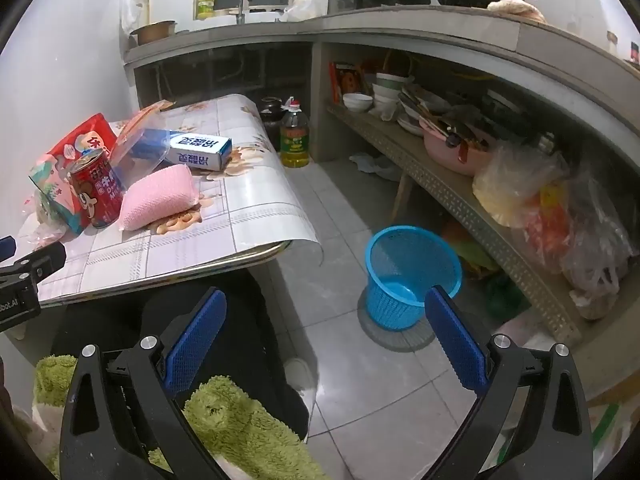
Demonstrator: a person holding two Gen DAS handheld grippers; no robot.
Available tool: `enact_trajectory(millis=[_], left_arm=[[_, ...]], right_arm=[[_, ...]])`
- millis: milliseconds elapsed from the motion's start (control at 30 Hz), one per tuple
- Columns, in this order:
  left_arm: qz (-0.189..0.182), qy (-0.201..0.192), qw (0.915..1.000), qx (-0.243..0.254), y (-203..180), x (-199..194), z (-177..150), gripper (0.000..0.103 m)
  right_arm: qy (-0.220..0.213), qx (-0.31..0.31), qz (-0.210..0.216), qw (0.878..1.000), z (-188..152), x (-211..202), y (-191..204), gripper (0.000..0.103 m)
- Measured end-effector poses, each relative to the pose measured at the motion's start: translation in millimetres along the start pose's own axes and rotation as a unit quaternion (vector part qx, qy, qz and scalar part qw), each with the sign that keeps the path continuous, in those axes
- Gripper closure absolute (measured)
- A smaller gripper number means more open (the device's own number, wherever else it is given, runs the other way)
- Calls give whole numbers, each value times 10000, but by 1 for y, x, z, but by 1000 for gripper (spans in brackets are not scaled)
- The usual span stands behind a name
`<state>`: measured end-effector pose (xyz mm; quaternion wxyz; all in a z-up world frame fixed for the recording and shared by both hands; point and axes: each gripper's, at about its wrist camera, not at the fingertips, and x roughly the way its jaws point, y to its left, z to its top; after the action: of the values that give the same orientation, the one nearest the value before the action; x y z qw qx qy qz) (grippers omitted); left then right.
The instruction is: Collect trash
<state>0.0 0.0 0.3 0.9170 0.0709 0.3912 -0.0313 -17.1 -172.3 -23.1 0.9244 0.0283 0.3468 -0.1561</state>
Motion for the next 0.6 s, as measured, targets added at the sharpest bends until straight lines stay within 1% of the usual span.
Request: enact_trajectory(millis=[200, 333, 600], left_arm=[[-25, 10, 10000, -27, 0, 1, 0, 6], [-36, 17, 10000, -70, 8, 3, 1, 6], [-53, 44, 9999, -129, 7, 1, 0, 6]], right_arm=[[-7, 9, 7, 10000, 0, -1, -1, 8], [-10, 10, 9, 10000, 1, -2, -1, 8], [-19, 3, 12, 10000, 1, -1, 1, 8]])
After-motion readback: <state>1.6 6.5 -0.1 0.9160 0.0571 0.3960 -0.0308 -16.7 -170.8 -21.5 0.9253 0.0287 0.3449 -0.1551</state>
